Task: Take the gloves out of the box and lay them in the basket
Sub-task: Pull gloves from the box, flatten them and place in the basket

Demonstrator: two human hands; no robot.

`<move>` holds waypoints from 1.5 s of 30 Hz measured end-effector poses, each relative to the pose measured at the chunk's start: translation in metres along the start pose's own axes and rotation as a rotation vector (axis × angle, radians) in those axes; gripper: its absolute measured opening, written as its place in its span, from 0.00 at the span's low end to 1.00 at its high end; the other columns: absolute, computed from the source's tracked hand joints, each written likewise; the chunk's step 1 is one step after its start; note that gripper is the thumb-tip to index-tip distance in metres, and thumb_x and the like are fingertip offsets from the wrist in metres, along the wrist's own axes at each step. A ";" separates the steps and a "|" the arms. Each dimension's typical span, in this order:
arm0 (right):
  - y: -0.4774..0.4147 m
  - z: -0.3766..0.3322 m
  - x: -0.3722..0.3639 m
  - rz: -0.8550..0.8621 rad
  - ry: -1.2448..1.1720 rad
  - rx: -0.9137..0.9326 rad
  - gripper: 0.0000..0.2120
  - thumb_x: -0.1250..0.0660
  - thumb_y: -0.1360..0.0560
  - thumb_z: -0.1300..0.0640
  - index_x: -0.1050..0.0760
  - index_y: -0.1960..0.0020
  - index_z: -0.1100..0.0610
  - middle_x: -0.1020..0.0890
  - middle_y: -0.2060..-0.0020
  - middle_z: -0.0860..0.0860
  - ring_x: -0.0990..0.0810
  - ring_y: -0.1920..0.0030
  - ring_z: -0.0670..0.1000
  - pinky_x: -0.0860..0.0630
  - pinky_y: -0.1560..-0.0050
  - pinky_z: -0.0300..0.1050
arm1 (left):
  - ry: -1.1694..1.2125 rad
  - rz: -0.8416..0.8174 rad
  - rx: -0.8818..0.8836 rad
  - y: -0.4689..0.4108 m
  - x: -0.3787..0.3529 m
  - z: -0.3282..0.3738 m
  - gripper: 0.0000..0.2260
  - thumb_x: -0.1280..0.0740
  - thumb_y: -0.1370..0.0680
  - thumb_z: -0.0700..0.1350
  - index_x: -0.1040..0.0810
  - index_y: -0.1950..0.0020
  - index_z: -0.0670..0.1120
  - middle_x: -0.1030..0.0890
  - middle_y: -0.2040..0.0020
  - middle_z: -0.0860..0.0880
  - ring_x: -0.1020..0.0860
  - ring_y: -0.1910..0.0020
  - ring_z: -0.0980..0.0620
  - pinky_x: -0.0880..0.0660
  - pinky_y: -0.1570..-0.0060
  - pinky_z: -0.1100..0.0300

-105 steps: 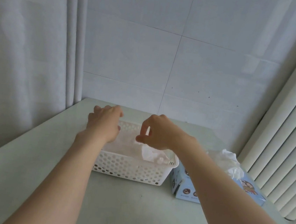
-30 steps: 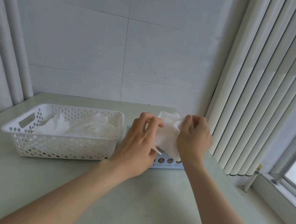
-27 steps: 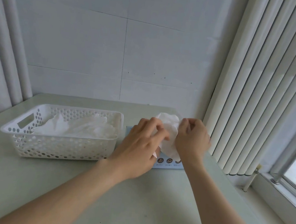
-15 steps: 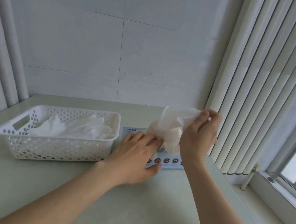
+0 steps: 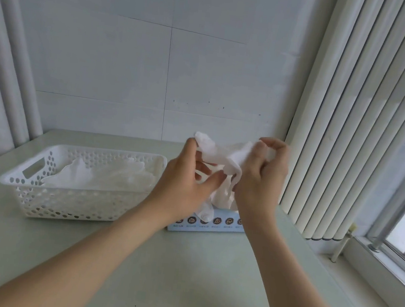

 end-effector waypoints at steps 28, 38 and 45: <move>0.015 0.008 -0.037 -0.290 0.194 -0.042 0.12 0.37 0.16 0.52 0.19 0.55 0.51 0.17 0.57 0.42 0.19 0.51 0.46 0.23 0.51 0.48 | -0.115 0.221 0.079 -0.016 0.052 -0.020 0.11 0.29 0.21 0.46 0.23 0.40 0.55 0.28 0.40 0.55 0.26 0.42 0.57 0.28 0.41 0.62; 0.024 0.003 -0.048 -0.564 -0.112 -0.162 0.13 0.40 0.13 0.61 0.18 0.48 0.60 0.15 0.61 0.54 0.18 0.60 0.50 0.22 0.58 0.43 | 0.126 -0.135 0.112 -0.016 0.031 -0.014 0.17 0.42 0.17 0.49 0.18 0.34 0.55 0.17 0.38 0.58 0.23 0.34 0.59 0.29 0.34 0.58; 0.023 0.018 -0.049 -0.519 -0.168 -0.289 0.20 0.36 0.16 0.48 0.23 0.50 0.67 0.23 0.62 0.58 0.25 0.61 0.57 0.28 0.57 0.53 | 0.067 -0.082 0.153 -0.015 0.029 -0.024 0.12 0.41 0.20 0.43 0.20 0.57 0.41 0.24 0.65 0.47 0.28 0.64 0.50 0.32 0.58 0.51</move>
Point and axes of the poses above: each hand's wrist, its own y-axis away from the middle knuckle, its own x-axis out of the back of the hand, z = x × y, the point moved 8 cm from there along -y, towards the middle knuckle
